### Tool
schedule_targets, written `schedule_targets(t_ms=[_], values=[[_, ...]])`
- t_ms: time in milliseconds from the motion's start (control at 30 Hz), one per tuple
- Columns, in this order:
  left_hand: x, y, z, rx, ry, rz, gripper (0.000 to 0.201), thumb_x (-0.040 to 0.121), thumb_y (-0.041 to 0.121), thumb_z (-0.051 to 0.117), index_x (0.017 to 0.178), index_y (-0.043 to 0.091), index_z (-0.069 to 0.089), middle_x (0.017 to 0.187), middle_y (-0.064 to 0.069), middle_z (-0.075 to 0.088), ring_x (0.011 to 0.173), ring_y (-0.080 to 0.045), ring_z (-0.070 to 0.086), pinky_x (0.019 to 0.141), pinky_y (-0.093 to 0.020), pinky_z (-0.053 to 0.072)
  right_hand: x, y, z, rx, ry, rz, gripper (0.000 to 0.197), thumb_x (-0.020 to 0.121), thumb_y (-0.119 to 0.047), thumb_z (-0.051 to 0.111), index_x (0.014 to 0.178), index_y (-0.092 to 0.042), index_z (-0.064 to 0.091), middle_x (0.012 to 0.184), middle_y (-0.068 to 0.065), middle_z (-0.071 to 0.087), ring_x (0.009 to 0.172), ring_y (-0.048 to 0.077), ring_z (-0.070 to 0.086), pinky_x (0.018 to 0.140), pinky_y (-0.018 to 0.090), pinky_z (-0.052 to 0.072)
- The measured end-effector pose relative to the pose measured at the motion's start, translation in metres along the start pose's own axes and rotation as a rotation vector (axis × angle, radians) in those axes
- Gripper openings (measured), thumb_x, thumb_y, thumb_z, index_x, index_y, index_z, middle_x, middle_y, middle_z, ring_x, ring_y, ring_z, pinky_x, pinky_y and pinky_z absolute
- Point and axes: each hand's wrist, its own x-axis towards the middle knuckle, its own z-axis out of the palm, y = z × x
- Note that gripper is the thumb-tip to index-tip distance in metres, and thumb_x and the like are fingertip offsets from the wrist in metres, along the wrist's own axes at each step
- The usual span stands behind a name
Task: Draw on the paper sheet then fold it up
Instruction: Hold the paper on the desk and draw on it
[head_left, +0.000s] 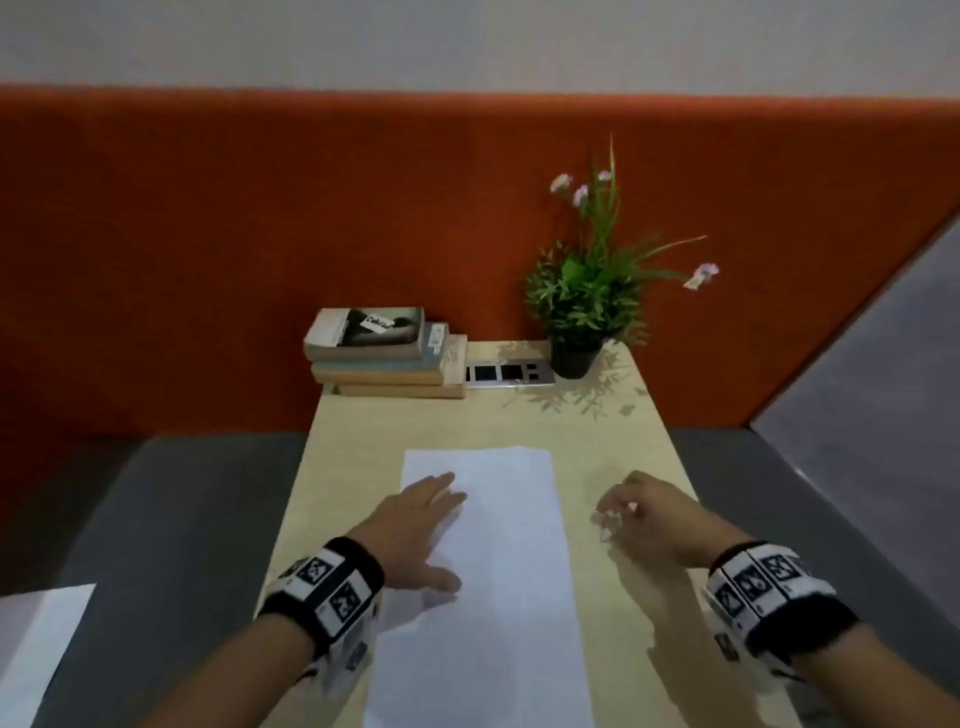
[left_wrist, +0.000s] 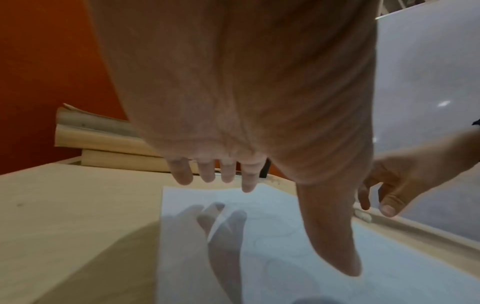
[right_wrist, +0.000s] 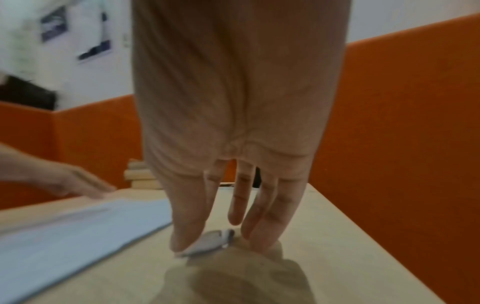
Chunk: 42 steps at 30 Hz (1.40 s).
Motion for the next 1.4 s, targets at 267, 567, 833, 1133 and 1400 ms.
schedule_targets(t_ms=[267, 567, 833, 1133, 1400], values=[[0.002, -0.017, 0.022, 0.018, 0.003, -0.032, 0.122, 0.074, 0.085, 0.059, 0.162, 0.028, -0.004, 0.168, 0.013, -0.013, 0.154, -0.013, -0.004, 0.123, -0.044, 0.011, 0.022, 0.001, 0.005, -0.161, -0.054, -0.145, 0.007, 0.095, -0.026, 0.071, 0.097, -0.032, 0.071, 0.097, -0.016, 0.066, 0.086, 0.004, 0.061, 0.071, 0.013, 0.048], [-0.005, 0.002, 0.016, 0.185, -0.049, -0.032, 0.111, 0.071, 0.09, 0.056, 0.159, 0.04, 0.01, 0.158, 0.003, 0.01, 0.143, -0.024, 0.018, 0.116, -0.048, 0.029, 0.064, -0.062, 0.039, -0.17, 0.074, -0.418, 0.01, 0.093, -0.032, 0.073, 0.102, -0.029, 0.076, 0.087, -0.014, 0.071, 0.079, 0.003, 0.065, 0.07, 0.017, 0.051], [0.021, 0.041, 0.034, 0.087, 0.206, -0.058, 0.091, 0.069, 0.089, 0.06, 0.125, 0.019, 0.044, 0.124, 0.003, 0.048, 0.103, -0.016, 0.048, 0.083, -0.034, 0.046, 0.07, -0.071, 0.048, -0.148, 0.116, -0.347, 0.014, 0.084, -0.041, 0.081, 0.088, -0.027, 0.081, 0.078, -0.015, 0.074, 0.074, 0.001, 0.067, 0.065, 0.016, 0.051], [0.017, 0.05, 0.034, 0.141, 0.054, -0.108, 0.096, 0.076, 0.081, 0.062, 0.146, 0.021, 0.036, 0.155, -0.008, 0.024, 0.142, -0.032, 0.029, 0.109, -0.053, 0.039, 0.059, -0.088, 0.055, -0.188, 0.198, -0.296, 0.009, 0.086, -0.024, 0.08, 0.093, -0.019, 0.081, 0.088, -0.006, 0.076, 0.08, 0.008, 0.067, 0.062, 0.01, 0.045], [0.013, 0.058, 0.035, 0.193, 0.037, -0.143, 0.107, 0.078, 0.079, 0.059, 0.159, 0.023, 0.018, 0.169, -0.001, 0.005, 0.151, -0.024, 0.024, 0.116, -0.051, 0.032, 0.033, -0.079, 0.071, -0.149, 0.158, -0.282, 0.01, 0.082, -0.029, 0.084, 0.083, -0.02, 0.084, 0.078, -0.01, 0.077, 0.072, 0.006, 0.068, 0.062, 0.019, 0.054]])
